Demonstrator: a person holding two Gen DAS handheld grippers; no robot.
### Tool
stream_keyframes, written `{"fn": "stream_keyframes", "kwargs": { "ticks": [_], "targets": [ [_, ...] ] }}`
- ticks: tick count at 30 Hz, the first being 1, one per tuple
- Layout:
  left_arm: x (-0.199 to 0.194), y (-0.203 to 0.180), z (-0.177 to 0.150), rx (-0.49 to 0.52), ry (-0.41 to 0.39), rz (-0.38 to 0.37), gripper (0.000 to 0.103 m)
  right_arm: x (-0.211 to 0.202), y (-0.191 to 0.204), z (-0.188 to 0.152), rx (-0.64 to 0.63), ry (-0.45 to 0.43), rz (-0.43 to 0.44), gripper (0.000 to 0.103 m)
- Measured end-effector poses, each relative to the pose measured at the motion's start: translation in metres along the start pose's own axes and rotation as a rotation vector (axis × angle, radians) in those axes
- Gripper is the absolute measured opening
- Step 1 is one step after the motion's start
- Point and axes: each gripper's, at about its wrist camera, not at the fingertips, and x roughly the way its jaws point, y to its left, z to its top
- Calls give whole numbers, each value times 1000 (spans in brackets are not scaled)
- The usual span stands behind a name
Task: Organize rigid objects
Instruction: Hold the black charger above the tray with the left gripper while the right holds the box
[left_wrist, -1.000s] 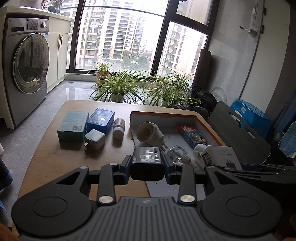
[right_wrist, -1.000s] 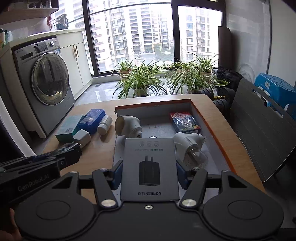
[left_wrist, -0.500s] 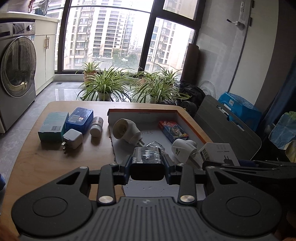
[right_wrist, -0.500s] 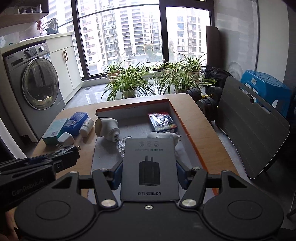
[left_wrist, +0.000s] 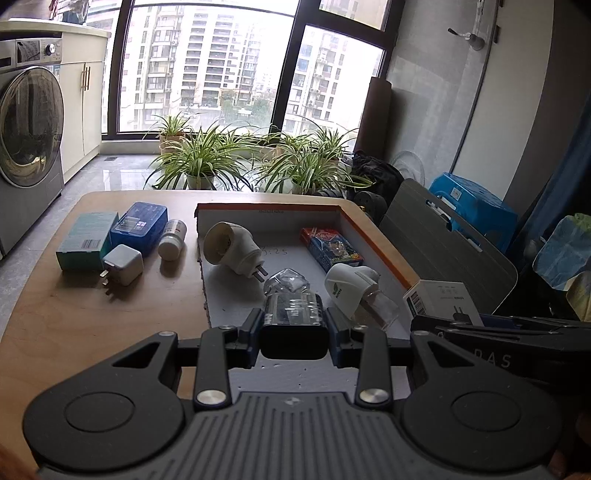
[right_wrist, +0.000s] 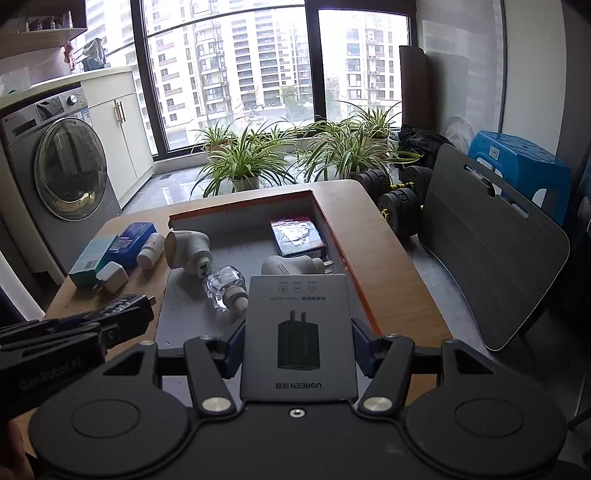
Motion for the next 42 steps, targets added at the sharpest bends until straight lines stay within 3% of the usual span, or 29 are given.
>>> {"fn": "stream_keyframes", "kwargs": {
  "ticks": [42],
  "targets": [
    [20,-9,2,-15,50,32,36,16,1,9,-45,26,38,71]
  ]
}}
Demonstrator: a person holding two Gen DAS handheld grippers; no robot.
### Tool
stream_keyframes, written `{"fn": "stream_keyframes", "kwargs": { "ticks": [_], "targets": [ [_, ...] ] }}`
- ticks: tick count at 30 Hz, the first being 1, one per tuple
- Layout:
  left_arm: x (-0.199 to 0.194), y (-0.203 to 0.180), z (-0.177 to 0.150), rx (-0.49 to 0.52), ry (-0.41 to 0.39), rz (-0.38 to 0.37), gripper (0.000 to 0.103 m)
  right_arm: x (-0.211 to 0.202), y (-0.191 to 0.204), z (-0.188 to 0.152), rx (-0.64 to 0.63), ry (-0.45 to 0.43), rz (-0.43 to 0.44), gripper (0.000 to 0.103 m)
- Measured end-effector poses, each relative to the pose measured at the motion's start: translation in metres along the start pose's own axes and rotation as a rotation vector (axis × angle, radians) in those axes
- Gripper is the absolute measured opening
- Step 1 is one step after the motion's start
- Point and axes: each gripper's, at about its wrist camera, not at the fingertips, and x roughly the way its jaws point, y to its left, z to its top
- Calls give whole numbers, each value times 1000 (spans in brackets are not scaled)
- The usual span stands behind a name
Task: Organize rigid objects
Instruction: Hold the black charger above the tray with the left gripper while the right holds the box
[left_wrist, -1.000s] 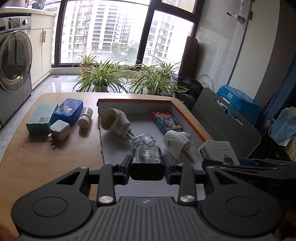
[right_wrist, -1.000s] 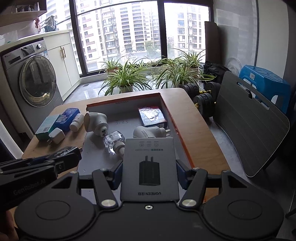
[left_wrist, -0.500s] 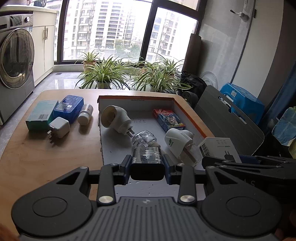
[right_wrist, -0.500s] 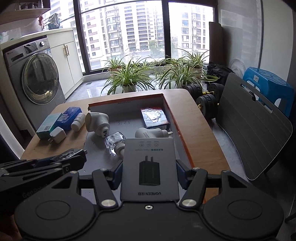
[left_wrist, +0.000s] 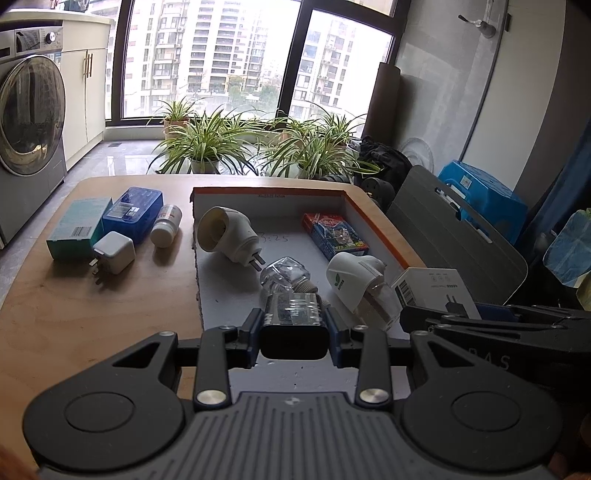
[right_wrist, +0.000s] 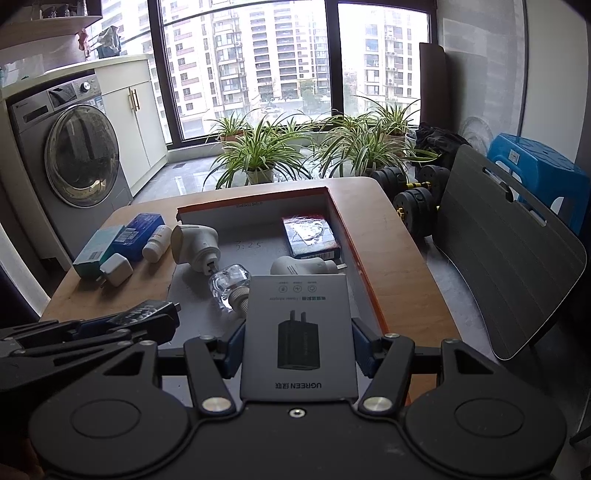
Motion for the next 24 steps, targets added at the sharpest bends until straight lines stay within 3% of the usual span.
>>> {"fn": "stream_keyframes", "kwargs": {
  "ticks": [24],
  "targets": [
    [2,3,5,-7,-6,4,36,5,3,4,-1,-1,4,71]
  ]
}}
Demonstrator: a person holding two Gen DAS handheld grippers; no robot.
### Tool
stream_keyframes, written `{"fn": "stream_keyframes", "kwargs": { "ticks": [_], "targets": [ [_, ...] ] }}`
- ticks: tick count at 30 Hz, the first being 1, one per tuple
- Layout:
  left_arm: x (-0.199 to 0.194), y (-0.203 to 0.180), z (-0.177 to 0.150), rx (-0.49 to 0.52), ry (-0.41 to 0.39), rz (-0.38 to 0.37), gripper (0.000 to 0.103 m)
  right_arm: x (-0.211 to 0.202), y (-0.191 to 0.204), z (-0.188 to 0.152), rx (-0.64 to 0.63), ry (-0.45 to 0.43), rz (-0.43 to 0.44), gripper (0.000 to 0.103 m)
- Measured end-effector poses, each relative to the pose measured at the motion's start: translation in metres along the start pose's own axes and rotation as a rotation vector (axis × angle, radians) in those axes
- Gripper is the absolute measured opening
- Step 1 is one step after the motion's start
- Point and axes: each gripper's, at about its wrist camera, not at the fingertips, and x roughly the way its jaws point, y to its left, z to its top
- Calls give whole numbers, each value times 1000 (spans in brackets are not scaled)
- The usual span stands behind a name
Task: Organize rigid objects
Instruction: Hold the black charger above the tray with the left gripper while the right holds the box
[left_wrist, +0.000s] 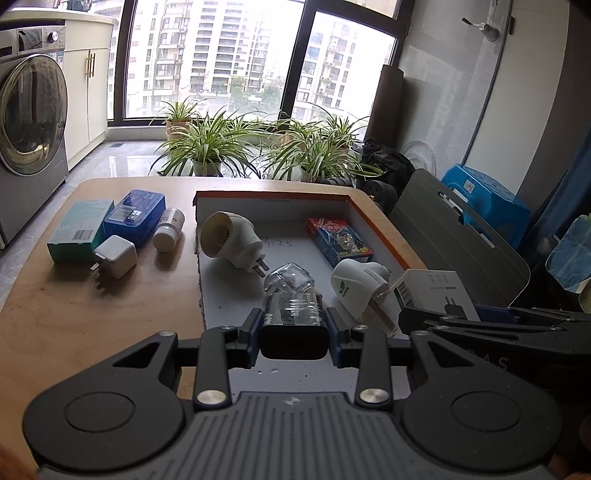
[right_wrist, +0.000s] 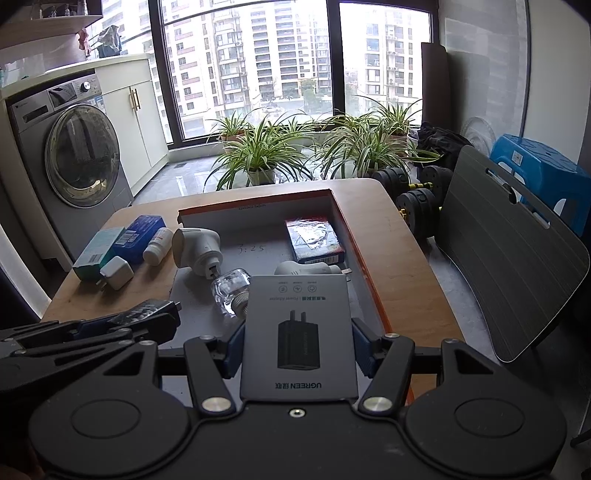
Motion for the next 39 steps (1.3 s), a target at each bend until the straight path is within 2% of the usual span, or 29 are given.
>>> {"fn": "stream_keyframes", "kwargs": {
  "ticks": [39],
  "targets": [
    [4,3,1,-4,8,4,36,9,0,3,6,12,-1,70]
  ]
}}
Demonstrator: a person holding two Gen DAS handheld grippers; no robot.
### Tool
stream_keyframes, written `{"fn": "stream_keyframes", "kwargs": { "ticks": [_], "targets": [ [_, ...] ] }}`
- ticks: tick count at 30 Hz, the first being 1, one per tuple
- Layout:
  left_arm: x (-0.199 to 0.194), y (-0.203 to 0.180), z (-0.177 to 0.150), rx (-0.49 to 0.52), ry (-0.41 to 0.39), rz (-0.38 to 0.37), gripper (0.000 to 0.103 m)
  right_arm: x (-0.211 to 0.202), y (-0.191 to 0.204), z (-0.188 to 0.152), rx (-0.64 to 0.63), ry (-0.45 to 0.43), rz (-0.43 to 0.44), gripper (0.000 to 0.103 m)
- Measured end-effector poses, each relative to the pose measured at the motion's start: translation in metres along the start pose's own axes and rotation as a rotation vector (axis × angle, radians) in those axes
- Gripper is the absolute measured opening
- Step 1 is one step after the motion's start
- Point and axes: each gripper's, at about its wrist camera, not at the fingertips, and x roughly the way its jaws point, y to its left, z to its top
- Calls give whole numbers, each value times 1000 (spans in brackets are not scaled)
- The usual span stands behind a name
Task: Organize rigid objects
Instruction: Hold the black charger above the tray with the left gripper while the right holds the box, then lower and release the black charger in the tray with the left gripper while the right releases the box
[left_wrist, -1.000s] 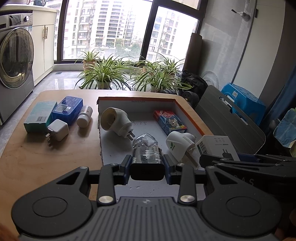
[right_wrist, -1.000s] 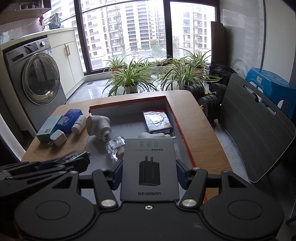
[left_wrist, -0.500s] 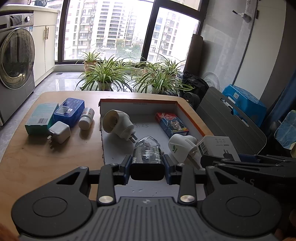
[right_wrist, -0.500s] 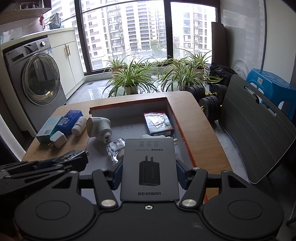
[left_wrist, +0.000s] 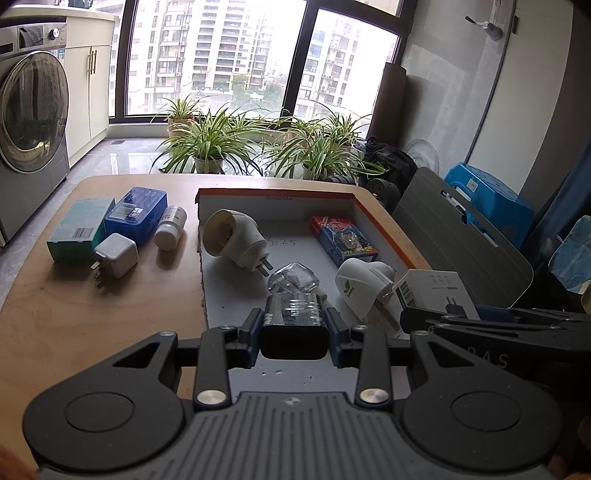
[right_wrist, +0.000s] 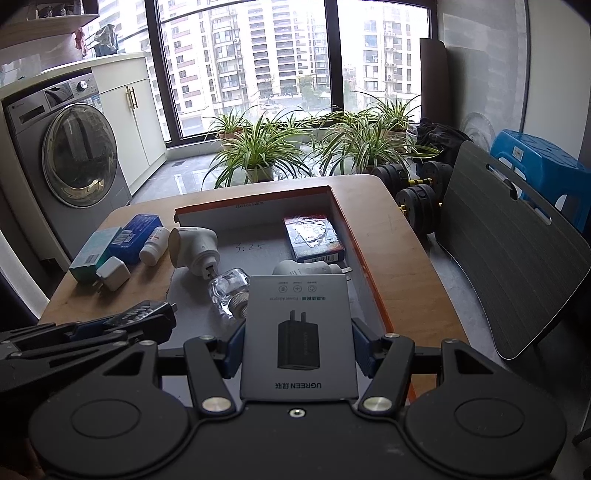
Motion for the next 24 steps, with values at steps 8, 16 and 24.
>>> {"fn": "stream_keyframes", "kwargs": {
  "ticks": [8,16,24],
  "targets": [
    [1,-2,-3,4,9,-2,36,1,-1,-2,5,2,-1,71],
    [3,-3,-4,5,12,-4,36,2,-2,-2,6,3,0,71],
    [4,-4,0,8,8,-4,36,4,-3,0,6,0,0,71]
  ]
}}
